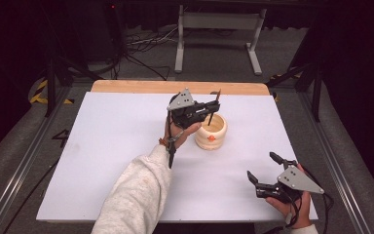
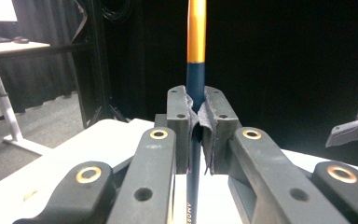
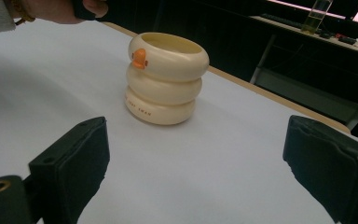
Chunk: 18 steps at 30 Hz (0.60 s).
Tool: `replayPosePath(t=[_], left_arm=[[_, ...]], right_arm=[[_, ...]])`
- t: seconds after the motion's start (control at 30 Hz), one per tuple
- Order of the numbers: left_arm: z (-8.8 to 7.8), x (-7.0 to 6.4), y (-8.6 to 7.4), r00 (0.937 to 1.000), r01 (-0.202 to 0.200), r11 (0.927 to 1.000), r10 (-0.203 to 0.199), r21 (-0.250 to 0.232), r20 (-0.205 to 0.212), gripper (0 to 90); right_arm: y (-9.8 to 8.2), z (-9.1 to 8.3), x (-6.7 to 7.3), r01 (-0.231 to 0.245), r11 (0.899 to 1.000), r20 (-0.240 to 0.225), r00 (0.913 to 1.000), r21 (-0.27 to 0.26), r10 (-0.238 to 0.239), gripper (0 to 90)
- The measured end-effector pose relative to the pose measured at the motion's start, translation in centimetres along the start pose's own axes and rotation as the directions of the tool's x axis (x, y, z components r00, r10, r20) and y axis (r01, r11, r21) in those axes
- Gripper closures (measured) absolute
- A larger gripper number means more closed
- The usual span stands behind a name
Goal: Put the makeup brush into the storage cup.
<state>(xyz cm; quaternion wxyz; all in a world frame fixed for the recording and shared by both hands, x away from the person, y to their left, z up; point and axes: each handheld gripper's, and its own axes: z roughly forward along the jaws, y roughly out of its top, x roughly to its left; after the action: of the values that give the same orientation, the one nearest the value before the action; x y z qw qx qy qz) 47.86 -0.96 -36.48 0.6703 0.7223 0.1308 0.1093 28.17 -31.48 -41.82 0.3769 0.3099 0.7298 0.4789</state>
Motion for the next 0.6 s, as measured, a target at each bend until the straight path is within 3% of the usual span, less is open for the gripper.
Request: replayPosePath(t=[0.6], left_arm=[[0.6, 0.7, -1.8, 0.9998, 0.014, 0.9991, -0.014, 0.04, -0.014, 82.9]], right_arm=[[0.0, -0.1, 0.0, 0.001, 1.0, -0.006, 1.0, -0.002, -0.001, 7.3]])
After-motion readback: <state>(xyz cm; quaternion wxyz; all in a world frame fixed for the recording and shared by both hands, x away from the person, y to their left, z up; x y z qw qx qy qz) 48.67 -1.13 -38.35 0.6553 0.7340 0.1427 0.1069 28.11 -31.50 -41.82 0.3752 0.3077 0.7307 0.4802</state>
